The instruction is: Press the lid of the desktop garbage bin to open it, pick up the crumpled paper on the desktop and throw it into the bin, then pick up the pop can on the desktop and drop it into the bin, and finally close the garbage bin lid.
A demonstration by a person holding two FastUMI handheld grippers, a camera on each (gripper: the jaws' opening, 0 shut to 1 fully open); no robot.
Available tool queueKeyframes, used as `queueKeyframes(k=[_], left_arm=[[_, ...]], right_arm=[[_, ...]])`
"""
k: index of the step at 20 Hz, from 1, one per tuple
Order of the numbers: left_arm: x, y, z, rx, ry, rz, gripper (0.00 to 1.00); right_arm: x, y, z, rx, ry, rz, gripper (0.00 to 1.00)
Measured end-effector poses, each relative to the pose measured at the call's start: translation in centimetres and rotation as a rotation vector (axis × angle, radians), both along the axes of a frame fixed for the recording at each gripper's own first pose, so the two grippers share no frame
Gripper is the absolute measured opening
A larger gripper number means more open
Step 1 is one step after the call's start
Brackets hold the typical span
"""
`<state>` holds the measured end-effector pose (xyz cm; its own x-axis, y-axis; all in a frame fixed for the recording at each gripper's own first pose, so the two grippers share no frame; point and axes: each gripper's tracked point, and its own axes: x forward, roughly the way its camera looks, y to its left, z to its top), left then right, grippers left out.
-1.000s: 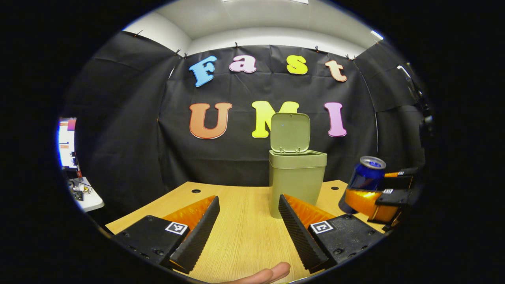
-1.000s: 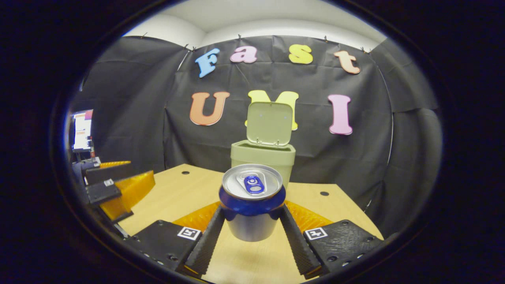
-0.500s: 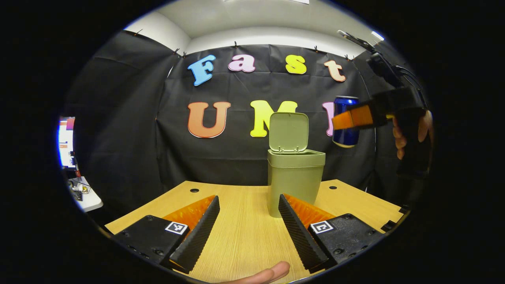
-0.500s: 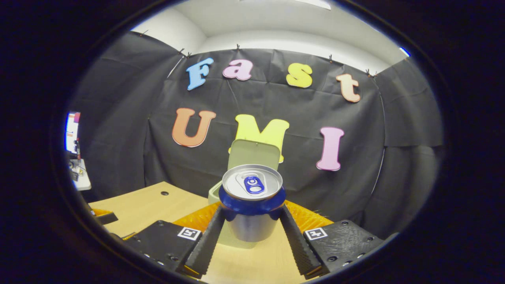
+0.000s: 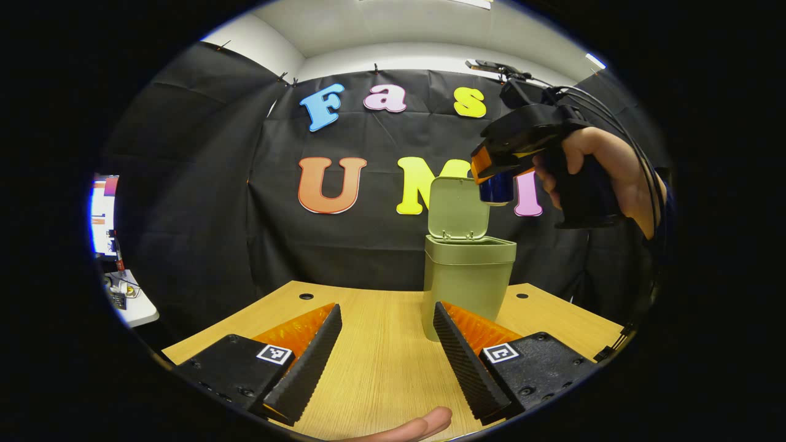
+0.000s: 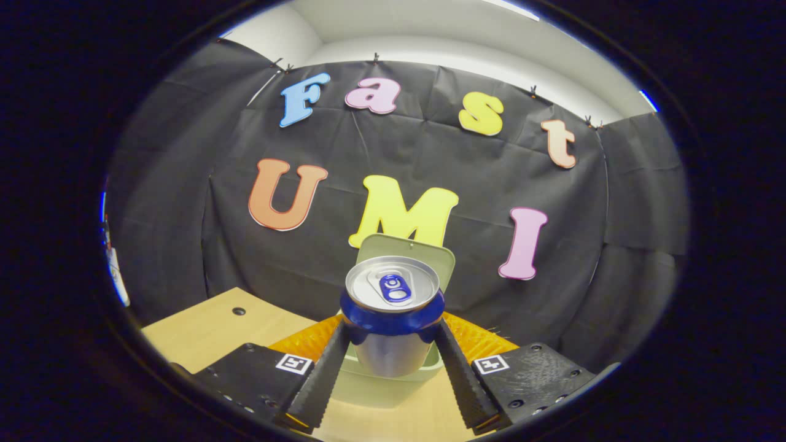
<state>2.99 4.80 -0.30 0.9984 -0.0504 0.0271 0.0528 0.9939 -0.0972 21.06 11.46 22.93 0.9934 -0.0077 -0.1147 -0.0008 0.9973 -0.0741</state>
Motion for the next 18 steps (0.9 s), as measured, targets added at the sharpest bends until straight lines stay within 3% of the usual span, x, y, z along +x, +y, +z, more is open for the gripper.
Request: queueKeyframes(k=[4, 11, 13, 14, 18], left_arm=[[-1.0, 1.1, 0.1, -0.034, -0.009, -0.004, 0.97], [-1.6, 0.6, 1.1, -0.007, -0.037, -0.033, 0.96], [-1.6, 0.1, 1.2, 0.012, -0.04, -0.042, 1.0], [-1.4, -0.1, 1.0, 0.022, -0.038, -0.042, 0.96], [-0.8, -0.4, 0.2, 0.049, -0.011, -0.05, 0.96]], right_arm=[[4.3, 0.3, -0.5, 0.078, 0.097, -0.026, 0.8], [12.3, -2.3, -3.9, 0.145, 0.254, -0.102, 0.8], [13.9, -3.0, -4.6, 0.137, 0.278, -0.116, 0.8], [14.6, -3.2, -5.0, 0.138, 0.285, -0.12, 0.8], [16.1, -4.0, -6.5, 0.185, 0.316, -0.131, 0.8]])
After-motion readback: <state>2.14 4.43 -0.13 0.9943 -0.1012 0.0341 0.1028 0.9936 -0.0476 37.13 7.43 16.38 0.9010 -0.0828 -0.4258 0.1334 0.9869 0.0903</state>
